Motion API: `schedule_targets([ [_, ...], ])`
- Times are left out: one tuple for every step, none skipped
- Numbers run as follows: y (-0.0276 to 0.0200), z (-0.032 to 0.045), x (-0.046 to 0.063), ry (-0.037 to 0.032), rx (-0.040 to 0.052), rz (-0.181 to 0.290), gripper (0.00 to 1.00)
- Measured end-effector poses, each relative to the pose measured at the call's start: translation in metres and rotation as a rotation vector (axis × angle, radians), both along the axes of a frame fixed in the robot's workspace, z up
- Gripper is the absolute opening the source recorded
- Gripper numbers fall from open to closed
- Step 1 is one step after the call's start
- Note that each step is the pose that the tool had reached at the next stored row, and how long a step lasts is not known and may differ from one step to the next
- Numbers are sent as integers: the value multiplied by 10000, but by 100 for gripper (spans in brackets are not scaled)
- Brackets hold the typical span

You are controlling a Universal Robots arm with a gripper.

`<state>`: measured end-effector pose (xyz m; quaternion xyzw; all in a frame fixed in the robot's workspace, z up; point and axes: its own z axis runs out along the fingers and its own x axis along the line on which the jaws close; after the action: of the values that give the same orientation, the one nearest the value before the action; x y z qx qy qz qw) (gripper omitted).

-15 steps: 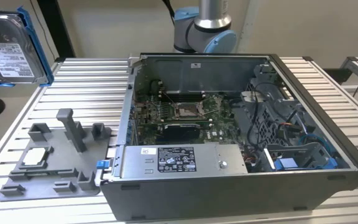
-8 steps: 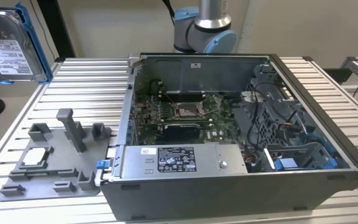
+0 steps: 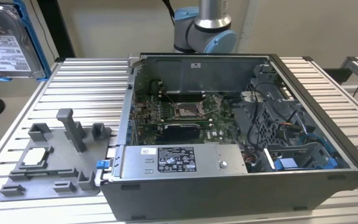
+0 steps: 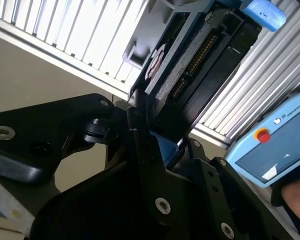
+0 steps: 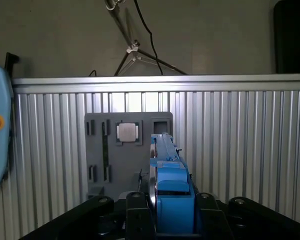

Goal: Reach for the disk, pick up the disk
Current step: 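Pick up the disk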

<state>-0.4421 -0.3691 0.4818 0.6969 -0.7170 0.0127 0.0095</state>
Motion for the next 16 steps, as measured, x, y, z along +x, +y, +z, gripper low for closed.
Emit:
schedule_targets([
  [0, 16, 0, 0, 0, 0, 0],
  [0, 31, 0, 0, 0, 1, 0],
  [0, 46, 0, 1, 1, 0, 0],
  [0, 60, 0, 1, 1, 0, 0],
  [0, 73, 0, 1, 1, 0, 0],
  [0, 86, 0, 0, -1, 0, 0],
  [0, 98, 0, 1, -1, 0, 0],
  [0, 108, 0, 1, -1, 0, 0],
  [0, 113, 0, 0, 0, 0, 0],
  [0, 113, 0, -1, 1, 1, 0],
  [0, 114, 0, 0, 1, 0, 0],
  [0, 114, 0, -1, 1, 1, 0],
  [0, 114, 0, -1, 1, 0, 0],
  [0, 114, 0, 0, 2, 0, 0],
  [0, 114, 0, 0, 2, 1, 0],
  [0, 114, 1, 0, 3, 0, 0],
])
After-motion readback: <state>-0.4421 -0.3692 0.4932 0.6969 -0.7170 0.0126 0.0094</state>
